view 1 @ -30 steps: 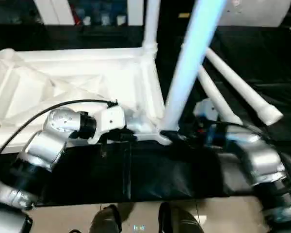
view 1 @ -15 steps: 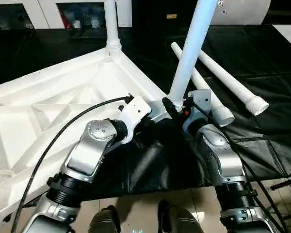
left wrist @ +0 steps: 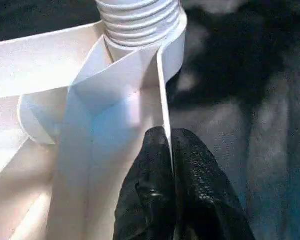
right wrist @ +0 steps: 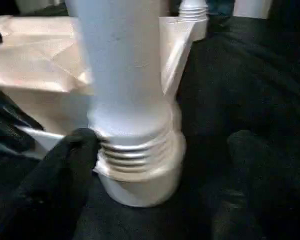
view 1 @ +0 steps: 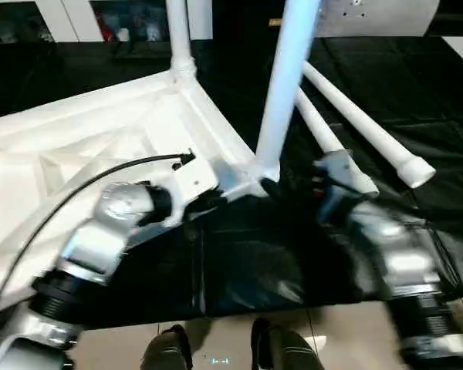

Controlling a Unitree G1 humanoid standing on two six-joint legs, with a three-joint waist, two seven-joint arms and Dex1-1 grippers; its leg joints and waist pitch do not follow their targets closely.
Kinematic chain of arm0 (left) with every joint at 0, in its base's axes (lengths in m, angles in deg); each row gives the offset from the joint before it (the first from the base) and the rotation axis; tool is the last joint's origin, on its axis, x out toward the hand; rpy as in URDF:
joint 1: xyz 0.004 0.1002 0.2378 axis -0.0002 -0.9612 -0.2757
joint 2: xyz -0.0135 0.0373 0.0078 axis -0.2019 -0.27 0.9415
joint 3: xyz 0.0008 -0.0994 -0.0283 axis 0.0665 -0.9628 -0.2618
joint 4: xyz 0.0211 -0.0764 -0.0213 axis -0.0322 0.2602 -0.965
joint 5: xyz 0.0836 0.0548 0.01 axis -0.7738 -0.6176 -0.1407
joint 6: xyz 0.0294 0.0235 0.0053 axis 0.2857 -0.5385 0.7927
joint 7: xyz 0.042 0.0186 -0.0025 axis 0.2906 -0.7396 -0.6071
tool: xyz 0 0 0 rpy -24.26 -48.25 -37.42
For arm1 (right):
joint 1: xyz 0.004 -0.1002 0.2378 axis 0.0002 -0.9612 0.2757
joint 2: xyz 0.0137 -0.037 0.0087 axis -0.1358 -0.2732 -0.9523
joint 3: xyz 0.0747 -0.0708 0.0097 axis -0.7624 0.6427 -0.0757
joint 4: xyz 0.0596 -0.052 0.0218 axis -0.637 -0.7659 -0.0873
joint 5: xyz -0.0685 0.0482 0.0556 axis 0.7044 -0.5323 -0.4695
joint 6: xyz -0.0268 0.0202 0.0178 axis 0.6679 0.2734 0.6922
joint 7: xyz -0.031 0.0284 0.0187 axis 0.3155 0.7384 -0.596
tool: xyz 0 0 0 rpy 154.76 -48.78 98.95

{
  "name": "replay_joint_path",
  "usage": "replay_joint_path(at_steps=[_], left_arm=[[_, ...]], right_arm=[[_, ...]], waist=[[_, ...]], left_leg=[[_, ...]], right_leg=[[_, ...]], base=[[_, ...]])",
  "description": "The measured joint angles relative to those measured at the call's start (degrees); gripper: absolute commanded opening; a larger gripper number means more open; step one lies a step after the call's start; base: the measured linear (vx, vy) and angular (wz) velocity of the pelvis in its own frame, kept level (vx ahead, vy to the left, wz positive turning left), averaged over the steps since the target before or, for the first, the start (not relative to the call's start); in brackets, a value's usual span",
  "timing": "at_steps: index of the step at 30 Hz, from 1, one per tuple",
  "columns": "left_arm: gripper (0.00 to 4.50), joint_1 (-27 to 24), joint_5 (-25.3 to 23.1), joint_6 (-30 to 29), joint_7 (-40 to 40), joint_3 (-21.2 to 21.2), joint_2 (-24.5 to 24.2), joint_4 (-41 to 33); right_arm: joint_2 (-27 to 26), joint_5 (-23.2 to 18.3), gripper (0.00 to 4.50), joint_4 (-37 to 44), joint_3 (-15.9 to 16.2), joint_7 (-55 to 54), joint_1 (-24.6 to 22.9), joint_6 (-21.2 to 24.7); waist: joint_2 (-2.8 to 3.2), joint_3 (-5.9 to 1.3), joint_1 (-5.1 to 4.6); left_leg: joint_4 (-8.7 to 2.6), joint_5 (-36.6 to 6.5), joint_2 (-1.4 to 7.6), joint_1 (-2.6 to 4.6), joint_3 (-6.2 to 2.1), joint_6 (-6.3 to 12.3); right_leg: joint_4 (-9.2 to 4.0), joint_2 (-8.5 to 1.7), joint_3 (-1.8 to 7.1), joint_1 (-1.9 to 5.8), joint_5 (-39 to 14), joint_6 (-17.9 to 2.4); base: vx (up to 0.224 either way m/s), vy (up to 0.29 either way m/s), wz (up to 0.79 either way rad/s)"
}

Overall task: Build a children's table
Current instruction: Rotate leg to tighten

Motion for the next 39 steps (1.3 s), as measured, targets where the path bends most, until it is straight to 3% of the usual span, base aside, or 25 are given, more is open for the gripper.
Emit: replay_joint_path(at_steps=[3, 10, 11, 14, 20, 31, 37, 39], left_arm=[[0.00, 0.9, 0.4, 3.2, 4.4, 0.3, -2.0, 2.0], [0.00, 3.7, 1.6, 10.3, 13.0, 2.9, -3.6, 6.5], [0.00, 4.2, 1.6, 11.1, 13.8, 3.3, -3.8, 7.2], [0.00, 4.9, 1.5, 13.1, 15.5, 3.7, -4.1, 8.7], [0.00, 6.3, 1.5, 15.3, 16.8, 4.5, -4.0, 10.9], [0.00, 7.1, 1.5, 17.4, 17.7, 4.5, -3.6, 13.2], [0.00, 7.1, 1.5, 17.7, 17.8, 4.5, -3.6, 13.6], [0.00, 7.1, 1.5, 17.8, 17.8, 4.4, -3.6, 13.8]], right_arm=[[3.2, -1.0, 4.45, 0.4, 0.3, 6.2, 1.4, 0.4], [6.8, -0.8, 4.45, -0.2, 6.8, 18.6, 4.5, -1.6], [6.9, -0.7, 4.19, -0.3, 7.3, 20.1, 4.7, -1.7], [6.8, -0.2, 4.06, -2.1, 8.4, 22.1, 5.9, -1.9], [6.8, 0.0, 3.33, -5.2, 9.2, 23.6, 7.9, -2.2], [6.5, 0.2, 2.49, -7.6, 9.8, 25.5, 9.5, -4.1], [6.3, 0.2, 2.43, -8.1, 9.9, 25.5, 9.5, -4.6], [6.1, 0.2, 2.98, -8.3, 9.8, 25.4, 9.5, -4.9]], waist=[[0.00, 0.00, 0.48], [-0.03, -0.02, 1.35], [-0.05, -0.03, 1.43], [-0.06, -0.04, 1.45], [-0.09, -0.05, 1.59], [-0.26, -0.15, 1.59], [-0.42, -0.25, 1.56], [-0.47, -0.28, 1.53]], left_leg=[[-0.05, 0.1, 0.00, 0.03, 0.00, 0.11], [0.00, 0.0, -0.02, 0.01, 0.02, 0.07], [0.02, 0.0, -0.02, 0.01, 0.02, 0.02], [0.10, 0.0, -0.02, 0.00, 0.02, -0.05], [0.17, 0.0, -0.02, -0.05, 0.03, -0.06], [0.17, 0.0, 0.00, 0.00, 0.03, -0.08], [0.17, -0.1, 0.00, 0.02, 0.04, -0.15], [0.17, -0.1, 0.01, 0.03, 0.04, -0.17]], right_leg=[[0.00, 0.00, -0.01, 0.00, 0.0, 0.0], [-0.02, -0.02, 0.04, 0.06, 0.0, 0.0], [-0.01, -0.02, 0.04, 0.08, 0.0, 0.0], [-0.01, -0.04, 0.04, 0.11, 0.0, 0.0], [-0.01, -0.06, 0.06, 0.13, 0.0, 0.0], [0.02, -0.06, 0.04, 0.14, -0.1, 0.1], [0.03, -0.06, 0.04, 0.15, -0.1, 0.1], [0.03, -0.05, 0.04, 0.15, -0.1, 0.1]], base=[[0.000, 0.000, 0.00], [0.000, 0.000, 0.00], [0.000, 0.000, 0.00], [0.000, 0.000, 0.00], [0.000, 0.000, 0.00], [0.000, 0.000, 0.00], [0.000, 0.000, 0.00], [0.000, 0.000, 0.00]])
